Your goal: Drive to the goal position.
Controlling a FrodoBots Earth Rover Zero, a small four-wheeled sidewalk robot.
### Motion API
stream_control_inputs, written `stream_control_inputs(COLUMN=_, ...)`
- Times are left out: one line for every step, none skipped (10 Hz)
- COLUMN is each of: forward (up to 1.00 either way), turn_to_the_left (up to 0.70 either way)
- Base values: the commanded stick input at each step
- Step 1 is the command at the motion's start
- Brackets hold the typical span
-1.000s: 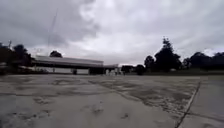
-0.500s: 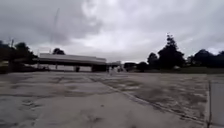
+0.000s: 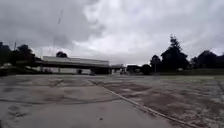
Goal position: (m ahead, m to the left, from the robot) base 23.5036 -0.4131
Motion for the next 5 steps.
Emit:
stream_control_inputs(forward=0.7, turn_to_the_left=0.0)
stream_control_inputs(forward=0.7, turn_to_the_left=0.0)
stream_control_inputs(forward=0.7, turn_to_the_left=0.0)
stream_control_inputs(forward=0.7, turn_to_the_left=0.0)
stream_control_inputs(forward=0.7, turn_to_the_left=0.0)
